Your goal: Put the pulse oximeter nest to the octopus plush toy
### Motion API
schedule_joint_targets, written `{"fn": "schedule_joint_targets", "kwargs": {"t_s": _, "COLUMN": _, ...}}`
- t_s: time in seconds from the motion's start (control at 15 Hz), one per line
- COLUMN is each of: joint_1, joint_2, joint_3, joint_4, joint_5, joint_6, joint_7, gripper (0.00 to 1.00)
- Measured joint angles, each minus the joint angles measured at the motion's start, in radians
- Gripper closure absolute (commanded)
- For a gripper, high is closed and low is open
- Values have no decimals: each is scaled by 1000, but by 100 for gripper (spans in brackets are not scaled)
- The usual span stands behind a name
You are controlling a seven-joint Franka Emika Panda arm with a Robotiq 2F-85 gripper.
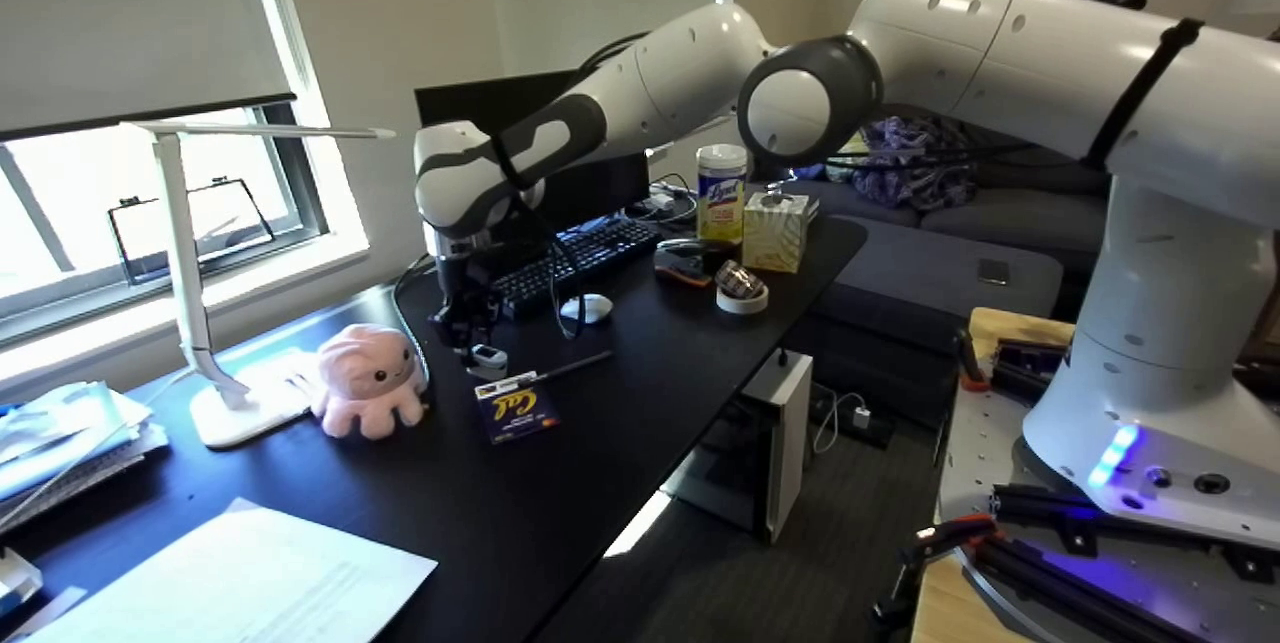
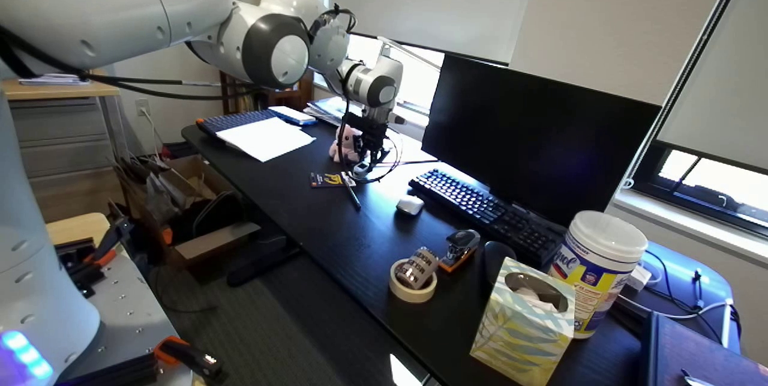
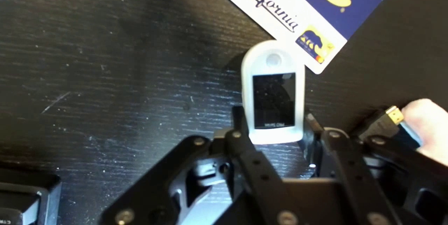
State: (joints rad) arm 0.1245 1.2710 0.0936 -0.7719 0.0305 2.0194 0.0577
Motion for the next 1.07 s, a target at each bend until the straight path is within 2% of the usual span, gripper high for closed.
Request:
{"fn": "schedule_joint_targets", "kwargs": {"t_s": 0.33, "joint_1": -14, "joint_2": 0, "joint_3": 5, "joint_4": 4, "joint_5": 41, "joint_6": 28, "joint_7": 50, "gripper": 87}}
{"fn": "schedule_joint_targets", "kwargs": {"t_s": 0.73, "joint_1": 4, "joint_2": 9, "joint_3": -8, "joint_4": 12, "joint_5": 41, "joint_6": 20, "joint_7": 146, "gripper": 87}}
{"fn": "schedule_joint_targets", "kwargs": {"t_s": 0.8, "joint_1": 8, "joint_2": 13, "joint_3": -11, "joint_4": 17, "joint_5": 41, "joint_6": 17, "joint_7": 154, "gripper": 57}}
{"fn": "schedule_joint_targets", "kwargs": {"t_s": 0.87, "joint_1": 12, "joint_2": 17, "joint_3": -16, "joint_4": 25, "joint_5": 41, "joint_6": 12, "joint_7": 161, "gripper": 36}}
{"fn": "schedule_joint_targets", "kwargs": {"t_s": 1.07, "joint_1": 19, "joint_2": 27, "joint_3": -24, "joint_4": 47, "joint_5": 41, "joint_6": -7, "joint_7": 177, "gripper": 19}}
